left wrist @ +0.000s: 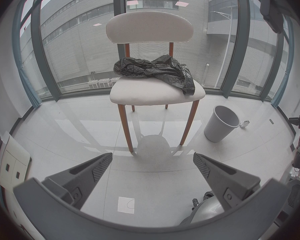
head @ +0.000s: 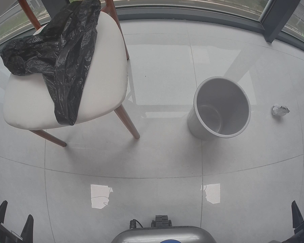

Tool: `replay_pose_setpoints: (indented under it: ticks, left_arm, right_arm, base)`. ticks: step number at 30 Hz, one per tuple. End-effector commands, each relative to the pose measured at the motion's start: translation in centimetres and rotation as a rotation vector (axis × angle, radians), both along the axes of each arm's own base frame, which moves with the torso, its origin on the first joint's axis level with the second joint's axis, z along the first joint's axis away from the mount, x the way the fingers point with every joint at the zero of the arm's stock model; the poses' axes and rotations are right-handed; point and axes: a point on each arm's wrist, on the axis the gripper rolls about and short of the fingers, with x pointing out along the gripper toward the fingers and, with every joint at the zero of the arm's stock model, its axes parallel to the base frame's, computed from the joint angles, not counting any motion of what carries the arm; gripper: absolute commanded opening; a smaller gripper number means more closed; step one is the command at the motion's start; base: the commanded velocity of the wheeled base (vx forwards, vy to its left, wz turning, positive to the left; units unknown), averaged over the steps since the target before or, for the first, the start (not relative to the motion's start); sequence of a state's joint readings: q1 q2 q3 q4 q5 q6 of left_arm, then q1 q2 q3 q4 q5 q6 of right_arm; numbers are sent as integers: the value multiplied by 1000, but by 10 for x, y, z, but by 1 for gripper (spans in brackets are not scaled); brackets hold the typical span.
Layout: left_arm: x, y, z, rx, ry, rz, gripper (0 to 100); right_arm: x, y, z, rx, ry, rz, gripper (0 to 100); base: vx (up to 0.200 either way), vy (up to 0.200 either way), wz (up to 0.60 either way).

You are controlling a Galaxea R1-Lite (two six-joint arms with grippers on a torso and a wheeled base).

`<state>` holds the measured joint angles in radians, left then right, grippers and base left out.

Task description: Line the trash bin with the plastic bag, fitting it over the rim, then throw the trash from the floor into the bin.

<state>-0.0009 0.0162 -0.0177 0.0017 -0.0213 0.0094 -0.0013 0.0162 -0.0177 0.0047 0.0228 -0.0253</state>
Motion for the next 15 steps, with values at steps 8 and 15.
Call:
replay_pose_setpoints:
  ticks: [8,15]
  left_arm:
    - [-3,0,6,-3,-48,2,100]
    - [-6,0,40,-6,-49,-26,100]
  right_arm:
    - [0,0,-5,-12,-5,-5,100]
    - [0,0,-5,-21,-4,5,100]
  base:
    - [0,0,0]
    - [0,0,0]
